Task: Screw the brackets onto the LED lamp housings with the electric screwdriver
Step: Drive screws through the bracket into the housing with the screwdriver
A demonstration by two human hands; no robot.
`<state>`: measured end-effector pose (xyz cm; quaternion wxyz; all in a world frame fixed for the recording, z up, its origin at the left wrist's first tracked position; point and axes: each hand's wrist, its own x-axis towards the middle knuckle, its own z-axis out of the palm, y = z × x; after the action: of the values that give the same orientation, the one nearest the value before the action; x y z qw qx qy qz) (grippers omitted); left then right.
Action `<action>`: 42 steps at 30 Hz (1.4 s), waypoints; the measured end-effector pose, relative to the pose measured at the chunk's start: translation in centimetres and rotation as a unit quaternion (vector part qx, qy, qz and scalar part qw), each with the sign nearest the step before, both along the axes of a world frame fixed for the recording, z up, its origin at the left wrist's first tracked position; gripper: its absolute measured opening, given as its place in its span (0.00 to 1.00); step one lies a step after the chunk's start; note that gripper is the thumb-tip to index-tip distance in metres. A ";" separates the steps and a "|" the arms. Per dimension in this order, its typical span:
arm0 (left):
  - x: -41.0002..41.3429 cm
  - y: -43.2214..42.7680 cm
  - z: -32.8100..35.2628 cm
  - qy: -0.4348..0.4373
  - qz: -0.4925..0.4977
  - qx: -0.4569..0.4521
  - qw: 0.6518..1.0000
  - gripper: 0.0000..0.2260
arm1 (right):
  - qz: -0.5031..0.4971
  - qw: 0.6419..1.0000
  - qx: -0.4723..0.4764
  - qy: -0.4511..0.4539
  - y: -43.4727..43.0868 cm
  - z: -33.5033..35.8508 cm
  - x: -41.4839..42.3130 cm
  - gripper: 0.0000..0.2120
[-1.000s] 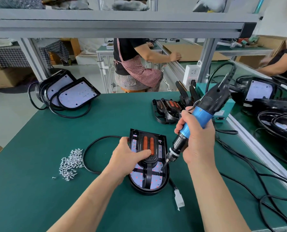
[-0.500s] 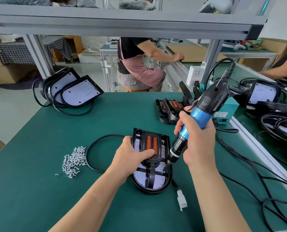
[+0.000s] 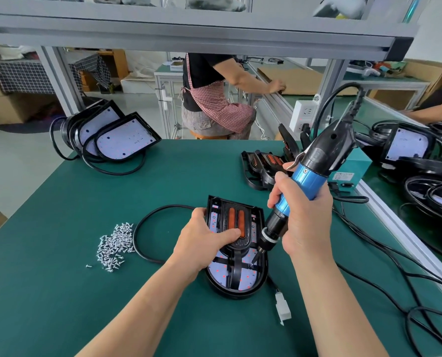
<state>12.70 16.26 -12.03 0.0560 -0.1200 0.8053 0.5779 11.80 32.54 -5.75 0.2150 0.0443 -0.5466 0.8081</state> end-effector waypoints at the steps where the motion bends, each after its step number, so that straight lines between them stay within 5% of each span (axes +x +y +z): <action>1: 0.0 0.0 0.0 0.001 0.001 -0.001 1.000 0.32 | 0.000 1.000 0.003 0.000 -0.1 -0.1 0.0 0.10; 16: 0.1 0.4 0.1 0.014 0.011 -0.009 1.000 0.31 | 0.084 0.994 0.070 0.021 -1.1 -0.4 -0.7 0.08; 25: 0.5 0.4 0.5 0.005 0.007 0.005 1.000 0.29 | 0.124 0.992 -0.010 -0.028 0.9 -1.0 -1.1 0.11; 30: 0.3 0.0 0.5 0.007 -0.002 0.007 1.000 0.24 | 0.130 0.990 -0.041 0.017 1.9 0.4 -1.3 0.10; 34: 0.6 0.1 0.6 0.003 -0.006 -0.001 1.000 0.25 | 0.138 0.971 -0.196 0.028 2.6 1.6 -2.9 0.05; 38: 0.8 0.3 1.1 -0.005 -0.003 -0.024 1.000 0.36 | 0.129 0.933 -0.330 -0.068 1.6 -0.1 -4.5 0.03; 42: 0.7 0.0 0.8 0.008 -0.005 -0.031 0.999 0.26 | 0.143 0.890 -0.415 -0.126 0.4 -3.1 -5.0 0.08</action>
<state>13.37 16.22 -11.22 0.0489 -0.1131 0.8240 0.5530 6.82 32.91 -8.88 0.0250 -0.0737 -0.1719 0.9820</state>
